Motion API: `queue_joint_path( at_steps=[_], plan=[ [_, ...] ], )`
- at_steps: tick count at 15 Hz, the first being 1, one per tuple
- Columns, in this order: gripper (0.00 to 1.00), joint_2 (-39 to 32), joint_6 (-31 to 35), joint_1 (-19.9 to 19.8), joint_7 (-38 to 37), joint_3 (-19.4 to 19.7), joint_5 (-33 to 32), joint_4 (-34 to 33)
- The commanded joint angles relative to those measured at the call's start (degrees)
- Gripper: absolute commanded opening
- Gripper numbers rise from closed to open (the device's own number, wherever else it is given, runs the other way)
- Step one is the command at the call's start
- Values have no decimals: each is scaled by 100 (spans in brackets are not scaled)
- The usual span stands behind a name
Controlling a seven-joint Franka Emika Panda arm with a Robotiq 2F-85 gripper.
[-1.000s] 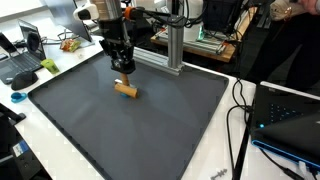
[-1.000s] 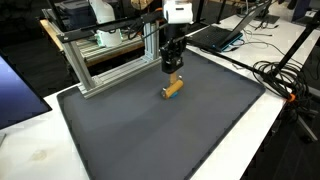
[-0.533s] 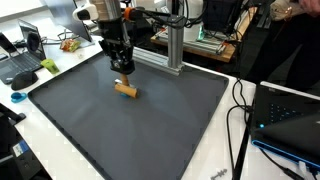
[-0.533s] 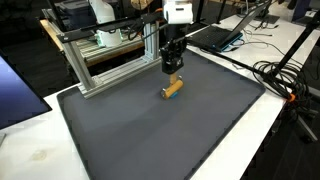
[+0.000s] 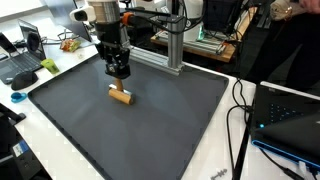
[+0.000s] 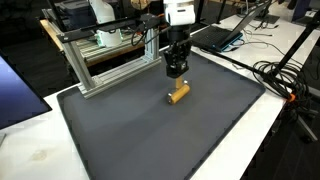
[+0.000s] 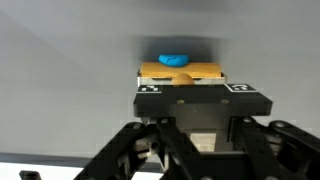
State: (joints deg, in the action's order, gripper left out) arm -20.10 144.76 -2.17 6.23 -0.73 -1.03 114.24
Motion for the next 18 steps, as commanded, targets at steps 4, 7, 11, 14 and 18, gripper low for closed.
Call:
queue_joint_path(
  at_steps=[4,7,11,14,18],
  plan=[
    [22,-73,-759,-20,96,-17,73,-20],
    [22,-50,-1152,-33,152,-33,121,-93],
    [22,-50,-1493,-51,217,-48,187,-131],
    [22,-53,-1597,-41,190,-27,162,-141],
    [22,-41,-1044,18,18,37,-8,-85]
  ],
)
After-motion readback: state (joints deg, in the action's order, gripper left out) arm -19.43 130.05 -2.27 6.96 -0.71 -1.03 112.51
